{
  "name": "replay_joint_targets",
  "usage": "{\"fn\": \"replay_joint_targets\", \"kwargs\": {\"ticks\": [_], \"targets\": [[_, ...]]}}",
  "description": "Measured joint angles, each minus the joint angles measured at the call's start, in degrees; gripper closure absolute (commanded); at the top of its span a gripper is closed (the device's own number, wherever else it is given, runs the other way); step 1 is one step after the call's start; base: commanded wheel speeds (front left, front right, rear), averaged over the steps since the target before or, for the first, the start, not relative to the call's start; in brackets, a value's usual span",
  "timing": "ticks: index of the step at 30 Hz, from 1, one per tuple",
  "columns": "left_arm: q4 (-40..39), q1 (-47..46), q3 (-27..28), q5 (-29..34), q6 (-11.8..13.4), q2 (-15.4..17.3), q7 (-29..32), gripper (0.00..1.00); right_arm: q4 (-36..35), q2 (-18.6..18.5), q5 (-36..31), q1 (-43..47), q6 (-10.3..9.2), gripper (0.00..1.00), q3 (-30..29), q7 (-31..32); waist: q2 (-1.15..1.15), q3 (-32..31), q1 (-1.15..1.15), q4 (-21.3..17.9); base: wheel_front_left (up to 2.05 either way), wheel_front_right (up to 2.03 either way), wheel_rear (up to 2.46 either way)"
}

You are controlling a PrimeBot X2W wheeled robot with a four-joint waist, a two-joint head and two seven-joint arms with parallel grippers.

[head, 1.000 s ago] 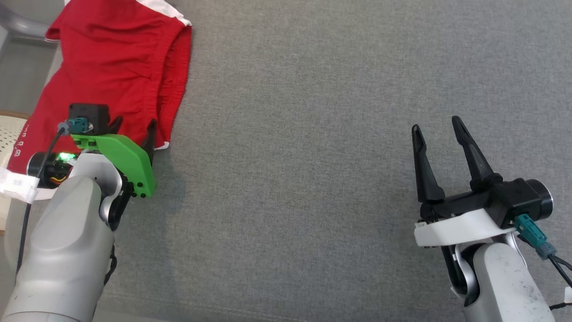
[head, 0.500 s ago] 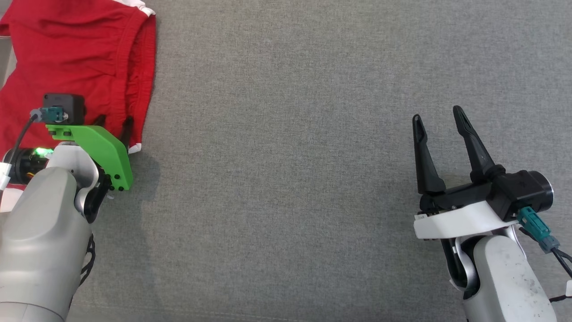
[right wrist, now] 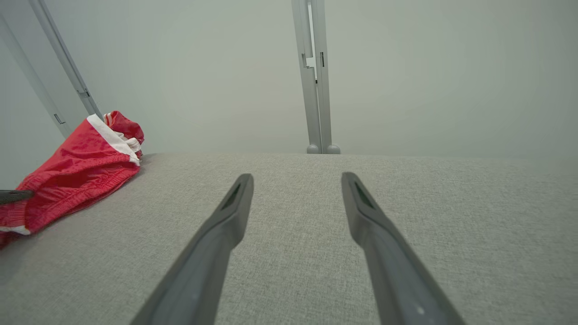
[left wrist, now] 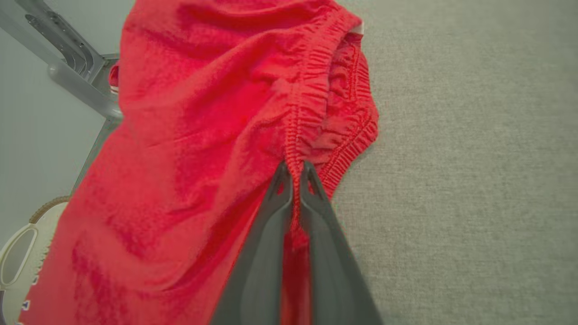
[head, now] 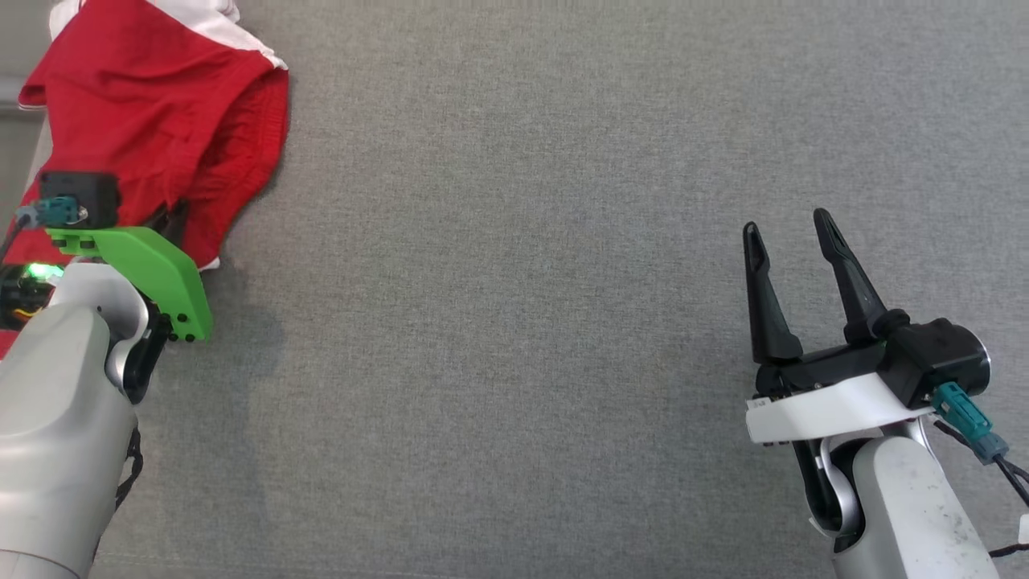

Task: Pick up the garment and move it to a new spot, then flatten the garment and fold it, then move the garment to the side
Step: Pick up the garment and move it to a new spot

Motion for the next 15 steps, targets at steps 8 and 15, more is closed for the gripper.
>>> {"fn": "replay_joint_targets", "kwargs": {"ticks": [8,15], "targets": [[-7.4,-2.0,-2.3,1.7,0.0,2.5,-2.5,1.00,0.5,0.0,1.1,2.3,0.00,0.00,-0.9,0.0,0.00,-4.5,0.00,-1.1,0.00,0.00,0.00],[-18.3,-3.3,-4.4,4.0,0.7,3.2,-2.2,1.00,0.8,0.0,1.8,4.5,0.00,0.00,-1.8,0.0,0.00,-8.9,-0.01,-3.1,0.00,0.00,0.00]]}}
